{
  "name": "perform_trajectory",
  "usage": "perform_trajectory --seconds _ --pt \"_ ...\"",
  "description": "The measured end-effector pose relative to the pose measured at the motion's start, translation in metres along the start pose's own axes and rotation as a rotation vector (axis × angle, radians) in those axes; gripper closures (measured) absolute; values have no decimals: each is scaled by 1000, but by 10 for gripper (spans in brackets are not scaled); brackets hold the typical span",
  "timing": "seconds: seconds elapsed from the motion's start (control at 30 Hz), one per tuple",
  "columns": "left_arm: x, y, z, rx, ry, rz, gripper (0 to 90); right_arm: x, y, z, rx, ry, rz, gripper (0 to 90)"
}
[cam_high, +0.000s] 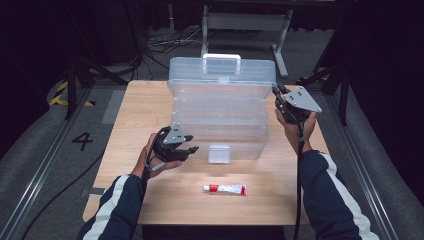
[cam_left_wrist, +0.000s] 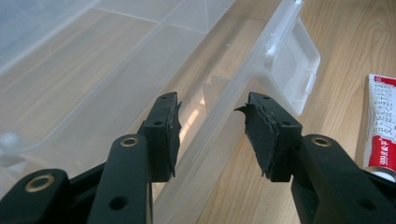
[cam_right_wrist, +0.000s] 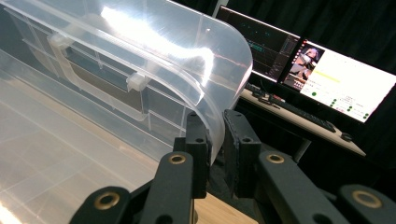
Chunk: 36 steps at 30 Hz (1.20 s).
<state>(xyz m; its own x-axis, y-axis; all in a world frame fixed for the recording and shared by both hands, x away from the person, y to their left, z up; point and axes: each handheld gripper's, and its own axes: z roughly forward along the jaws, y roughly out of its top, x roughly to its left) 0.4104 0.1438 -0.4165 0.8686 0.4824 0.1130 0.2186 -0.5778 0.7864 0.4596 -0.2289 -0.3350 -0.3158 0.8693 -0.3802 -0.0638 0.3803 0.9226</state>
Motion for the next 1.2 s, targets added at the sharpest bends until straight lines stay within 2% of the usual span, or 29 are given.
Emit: perform_trajectory --seconds 0.07,0.2,0.33,0.4,0.57,0.67,0.73,0.93,1.03,1.13,1.2 --pt "2 0 4 7 -9 -8 574 -2 2 2 6 11 4 810" --pt "5 -2 9 22 -29 12 597 -9 4 5 16 44 7 810" --pt "5 -1 8 20 -42 26 621 -8 6 6 23 38 -4 813" --pt "6 2 9 19 -64 48 661 -10 7 9 21 39 1 814" --pt "8 3 10 24 -87 64 688 -12 7 12 29 43 15 819" --pt "8 3 9 22 -112 69 706 -10 9 12 43 26 -18 826" --pt "6 3 8 30 -129 85 725 -10 10 11 51 21 -22 829" --pt "5 2 4 41 -154 101 735 -10 13 5 62 22 -19 830" --pt "5 1 3 47 -161 105 735 -9 14 2 62 21 -16 830" --pt "1 1 1 76 -143 141 744 -9 15 0 62 24 -4 830" --pt "1 0 -1 79 -143 138 749 -9 16 -1 66 24 3 830"
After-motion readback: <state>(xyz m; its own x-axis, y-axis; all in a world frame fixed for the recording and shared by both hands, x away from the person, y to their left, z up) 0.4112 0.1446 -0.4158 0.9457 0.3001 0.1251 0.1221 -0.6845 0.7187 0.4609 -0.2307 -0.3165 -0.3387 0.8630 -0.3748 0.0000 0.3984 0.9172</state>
